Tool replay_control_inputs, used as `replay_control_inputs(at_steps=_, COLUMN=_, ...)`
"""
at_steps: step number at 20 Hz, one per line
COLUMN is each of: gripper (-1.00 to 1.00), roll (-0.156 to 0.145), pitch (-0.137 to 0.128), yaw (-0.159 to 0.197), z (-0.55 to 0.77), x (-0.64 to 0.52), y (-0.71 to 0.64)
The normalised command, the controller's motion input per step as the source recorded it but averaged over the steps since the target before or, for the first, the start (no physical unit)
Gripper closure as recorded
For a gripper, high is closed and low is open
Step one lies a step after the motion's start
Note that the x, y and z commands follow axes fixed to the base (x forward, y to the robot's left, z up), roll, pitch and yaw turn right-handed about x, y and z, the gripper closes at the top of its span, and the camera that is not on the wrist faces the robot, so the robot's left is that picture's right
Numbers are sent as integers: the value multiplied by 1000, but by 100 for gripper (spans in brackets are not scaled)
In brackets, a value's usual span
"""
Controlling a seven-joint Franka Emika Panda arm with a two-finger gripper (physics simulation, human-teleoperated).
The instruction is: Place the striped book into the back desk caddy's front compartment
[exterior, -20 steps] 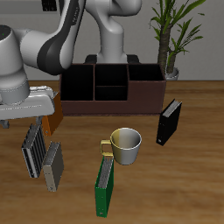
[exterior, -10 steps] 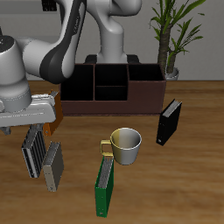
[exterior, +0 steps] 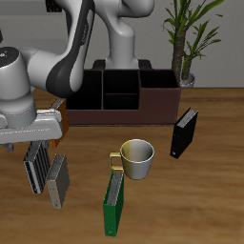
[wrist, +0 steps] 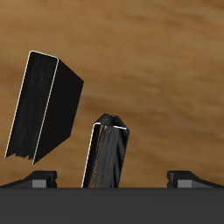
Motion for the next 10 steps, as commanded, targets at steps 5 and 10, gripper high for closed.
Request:
replay_control_inputs(at_steps=5, gripper=-100, roll=-6, pitch=13, yaw=1, z=-123, x=-13, y=-49)
replay_control_inputs(at_steps=10, gripper=-100, roll=-6, pitch=13, yaw=3, z=-73, x=-21, y=-52)
